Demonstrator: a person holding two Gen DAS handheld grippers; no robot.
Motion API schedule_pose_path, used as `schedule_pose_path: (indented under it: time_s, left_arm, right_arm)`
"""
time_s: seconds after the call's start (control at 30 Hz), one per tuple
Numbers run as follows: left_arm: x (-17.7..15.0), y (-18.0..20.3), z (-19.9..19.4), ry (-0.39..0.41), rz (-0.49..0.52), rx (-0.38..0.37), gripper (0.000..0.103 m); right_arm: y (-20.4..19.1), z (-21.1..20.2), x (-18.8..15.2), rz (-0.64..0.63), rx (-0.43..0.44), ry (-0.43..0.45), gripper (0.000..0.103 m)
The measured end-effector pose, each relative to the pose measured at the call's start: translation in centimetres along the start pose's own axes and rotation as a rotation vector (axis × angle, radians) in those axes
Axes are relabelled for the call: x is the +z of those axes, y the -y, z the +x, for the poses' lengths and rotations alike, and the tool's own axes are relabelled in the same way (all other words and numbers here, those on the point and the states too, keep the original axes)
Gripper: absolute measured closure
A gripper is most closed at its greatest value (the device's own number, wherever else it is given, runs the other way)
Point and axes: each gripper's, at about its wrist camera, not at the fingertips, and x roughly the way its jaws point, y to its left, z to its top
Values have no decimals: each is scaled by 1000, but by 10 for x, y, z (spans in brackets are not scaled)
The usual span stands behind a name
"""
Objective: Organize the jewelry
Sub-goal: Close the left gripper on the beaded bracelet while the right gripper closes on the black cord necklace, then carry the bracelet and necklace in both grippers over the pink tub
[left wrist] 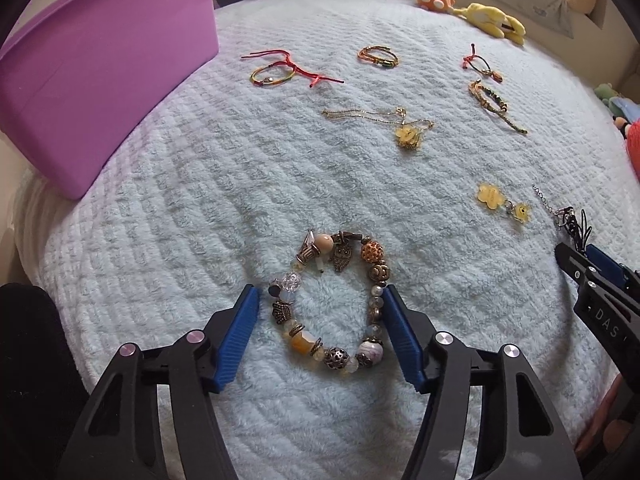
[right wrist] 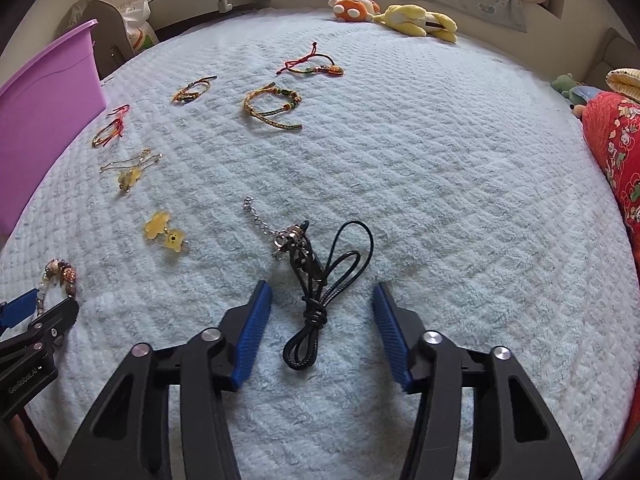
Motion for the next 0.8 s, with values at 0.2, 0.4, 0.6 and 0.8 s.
schedule_pose_path:
  time_s: [0.2,0.4,0.6,0.8]
  left_arm:
    - [3,-8,-5,0,-13,-16,86]
    - [2,-13,-12,4,-11,-53,91]
    - [6,-15,-21,-1,-11,-101,91]
    - [12,-11,-39,30,29,-118,93]
  right_arm:
    - [-5,-3,-1,-9,21,5,89]
    - [12,-10,-3,88,110,0,94]
    - [16,-24,-9,136,166,-6,94]
    - [18,-44,-13,169,187,4,94]
